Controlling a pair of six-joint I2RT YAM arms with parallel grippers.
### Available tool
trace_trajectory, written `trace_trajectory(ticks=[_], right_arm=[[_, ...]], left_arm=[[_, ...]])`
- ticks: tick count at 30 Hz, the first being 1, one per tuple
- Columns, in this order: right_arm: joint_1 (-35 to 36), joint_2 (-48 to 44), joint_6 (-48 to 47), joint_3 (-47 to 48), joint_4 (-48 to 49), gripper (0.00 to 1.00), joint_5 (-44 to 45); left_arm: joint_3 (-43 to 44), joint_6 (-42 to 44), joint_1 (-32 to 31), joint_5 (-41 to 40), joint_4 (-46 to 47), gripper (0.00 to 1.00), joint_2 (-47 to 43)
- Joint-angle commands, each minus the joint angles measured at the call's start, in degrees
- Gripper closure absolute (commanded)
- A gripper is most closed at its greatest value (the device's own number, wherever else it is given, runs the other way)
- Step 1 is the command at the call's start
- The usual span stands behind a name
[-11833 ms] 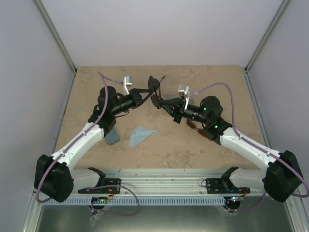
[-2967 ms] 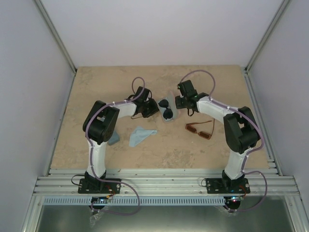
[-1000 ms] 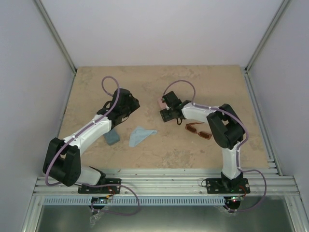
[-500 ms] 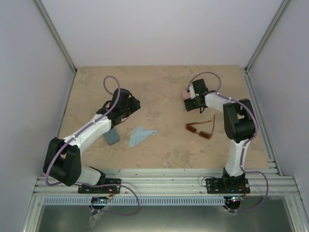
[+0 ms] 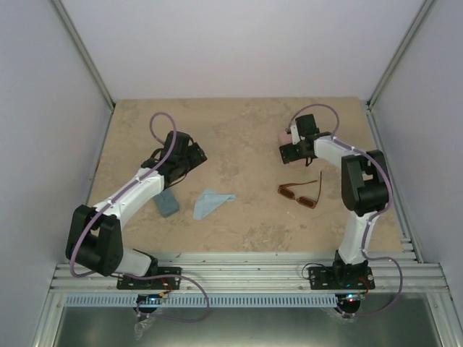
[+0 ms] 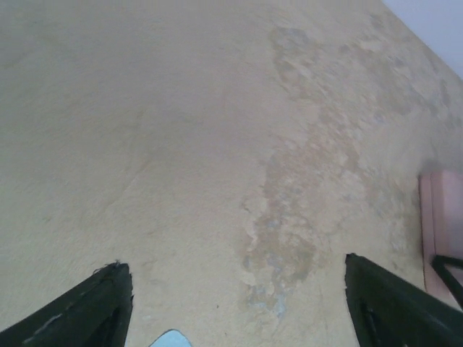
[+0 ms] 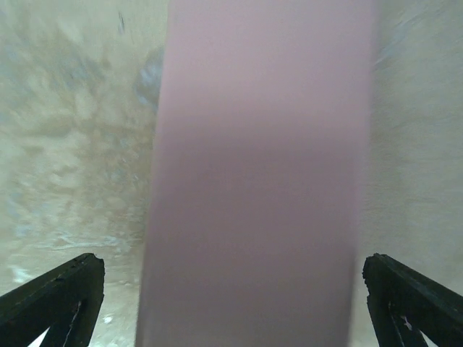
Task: Organize the sunglasses
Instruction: Move the sunglasses case at the center of the board, then pick up the sunglasses case from the center of the board.
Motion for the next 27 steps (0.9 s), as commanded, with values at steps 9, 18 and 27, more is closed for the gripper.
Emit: trace_trajectory(ticks=[9, 18, 27], right_arm=[[10.5, -18.1, 12.1, -5.9, 4.4, 0.02, 5.8], [22.1, -25.0, 17.4, -15.0, 9.6, 0.04, -2.8], [25.6, -27.0, 18.9, -18.2, 9.3, 0.04, -0.3]], left_arm=[[-7.5, -1.7, 3.8, -17.5, -15.3, 0.01, -9.6], [-13.2, -2.5, 12.6, -13.3, -14.0, 0.05, -6.7], [-10.3, 1.6, 13.3, -10.3, -10.3, 0.22, 7.3]])
